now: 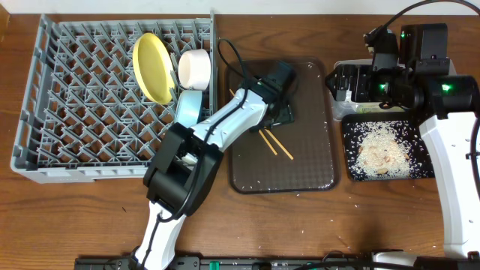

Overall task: Sort waste into correct bins and load items into the dishwasher
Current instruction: 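Move the left gripper to the chopsticks on the tray and grasp one, then carry the chopstick left into the dish rack, then release the chopstick in the rack and move left gripper to the tray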

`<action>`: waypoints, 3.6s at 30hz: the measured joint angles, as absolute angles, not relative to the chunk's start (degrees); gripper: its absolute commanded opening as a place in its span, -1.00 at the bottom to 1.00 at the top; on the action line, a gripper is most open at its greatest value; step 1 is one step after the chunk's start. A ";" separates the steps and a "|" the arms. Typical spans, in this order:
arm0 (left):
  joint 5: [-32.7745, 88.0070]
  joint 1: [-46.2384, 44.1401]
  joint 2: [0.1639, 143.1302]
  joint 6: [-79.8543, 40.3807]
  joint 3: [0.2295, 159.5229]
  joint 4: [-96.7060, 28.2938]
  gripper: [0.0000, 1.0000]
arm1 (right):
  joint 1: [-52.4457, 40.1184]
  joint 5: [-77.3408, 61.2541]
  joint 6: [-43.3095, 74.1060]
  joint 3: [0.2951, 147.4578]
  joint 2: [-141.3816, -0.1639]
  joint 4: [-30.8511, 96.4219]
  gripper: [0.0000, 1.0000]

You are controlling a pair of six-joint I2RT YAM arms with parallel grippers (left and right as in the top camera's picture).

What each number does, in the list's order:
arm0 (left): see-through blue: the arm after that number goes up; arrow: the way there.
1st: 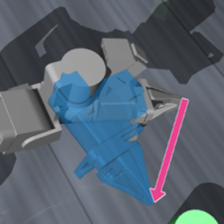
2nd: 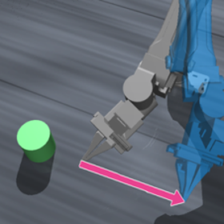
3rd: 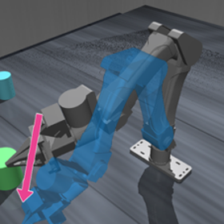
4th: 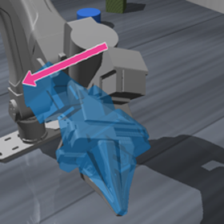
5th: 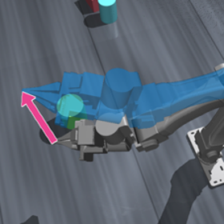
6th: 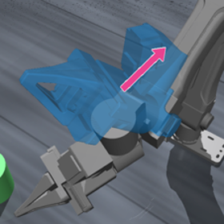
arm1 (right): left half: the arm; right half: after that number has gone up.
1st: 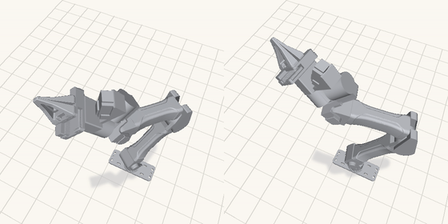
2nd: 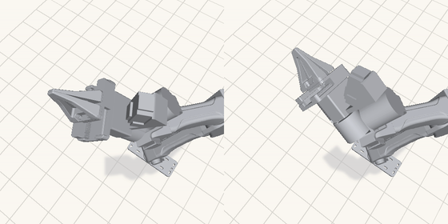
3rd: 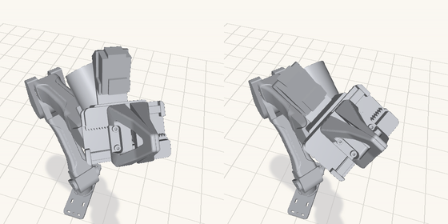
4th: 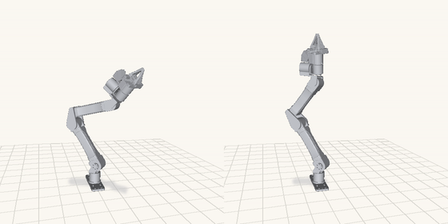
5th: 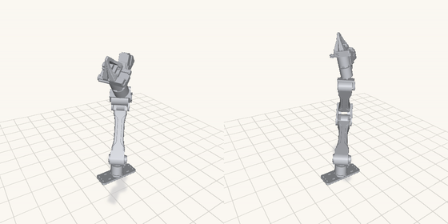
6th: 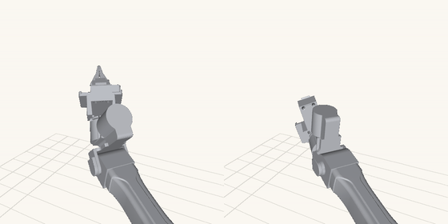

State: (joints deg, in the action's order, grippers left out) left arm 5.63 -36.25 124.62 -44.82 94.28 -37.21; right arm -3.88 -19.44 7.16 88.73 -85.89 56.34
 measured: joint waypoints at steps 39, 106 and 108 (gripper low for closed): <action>2.09 -37.87 119.28 -32.67 94.41 -38.65 -0.85 | -3.88 -19.44 7.16 88.73 -85.89 56.34 0.99; -1.02 -27.62 96.14 -32.69 86.56 -43.97 0.04 | -3.88 -19.46 7.16 88.73 -85.89 56.34 0.99; -0.93 -29.69 98.30 -34.79 86.56 -43.20 0.04 | -3.88 -19.44 7.16 88.73 -85.89 56.34 0.99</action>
